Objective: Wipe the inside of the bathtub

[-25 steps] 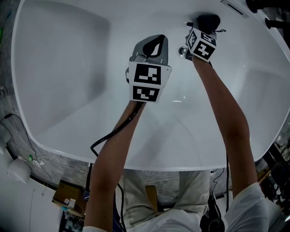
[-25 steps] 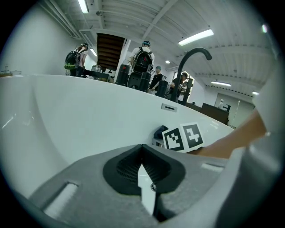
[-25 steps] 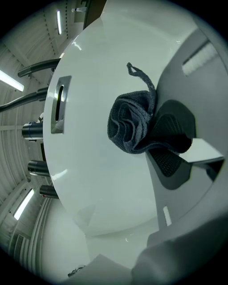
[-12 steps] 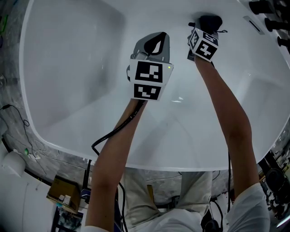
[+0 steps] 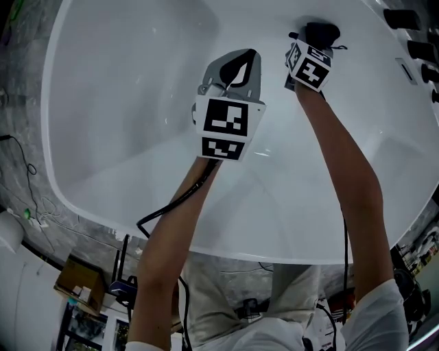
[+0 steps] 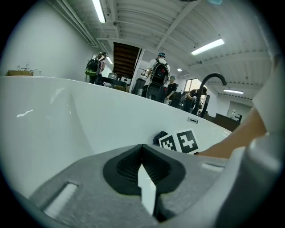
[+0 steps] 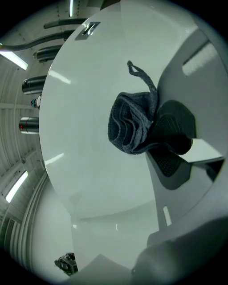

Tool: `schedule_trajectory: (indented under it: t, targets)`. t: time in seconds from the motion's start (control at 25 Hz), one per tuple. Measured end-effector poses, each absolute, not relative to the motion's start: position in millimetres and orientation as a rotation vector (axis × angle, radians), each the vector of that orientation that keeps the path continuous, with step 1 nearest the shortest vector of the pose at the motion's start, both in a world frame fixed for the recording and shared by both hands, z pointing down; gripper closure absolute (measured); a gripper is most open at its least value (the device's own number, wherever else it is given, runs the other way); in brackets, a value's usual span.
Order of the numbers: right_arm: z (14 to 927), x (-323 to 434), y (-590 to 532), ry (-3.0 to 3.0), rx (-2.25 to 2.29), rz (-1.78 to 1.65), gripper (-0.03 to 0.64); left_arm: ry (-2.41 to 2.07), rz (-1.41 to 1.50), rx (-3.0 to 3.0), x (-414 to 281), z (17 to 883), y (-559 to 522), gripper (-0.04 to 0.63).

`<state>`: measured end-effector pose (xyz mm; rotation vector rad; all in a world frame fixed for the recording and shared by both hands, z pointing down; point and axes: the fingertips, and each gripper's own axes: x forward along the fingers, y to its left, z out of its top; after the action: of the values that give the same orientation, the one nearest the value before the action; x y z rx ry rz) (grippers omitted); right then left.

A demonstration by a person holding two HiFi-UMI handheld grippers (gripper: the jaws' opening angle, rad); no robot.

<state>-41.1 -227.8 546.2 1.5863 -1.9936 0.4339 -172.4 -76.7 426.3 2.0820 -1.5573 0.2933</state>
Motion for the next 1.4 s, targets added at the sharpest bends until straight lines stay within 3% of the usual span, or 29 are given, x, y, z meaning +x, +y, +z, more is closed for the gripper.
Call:
schedule_trajectory:
  t: [0.72,1.4]
  targets:
    - [567.5,-143.1,-231.7,-1.983,1.519,0.439,0.558,-1.650,0.265,2.014,-267.5,438.6,-55.7,0.595]
    - [574.2,-331.8,-243.0,-2.260,1.138,0.331,0.561,-1.690,0.275,1.987,-328.9,461.5,-39.2,0.595]
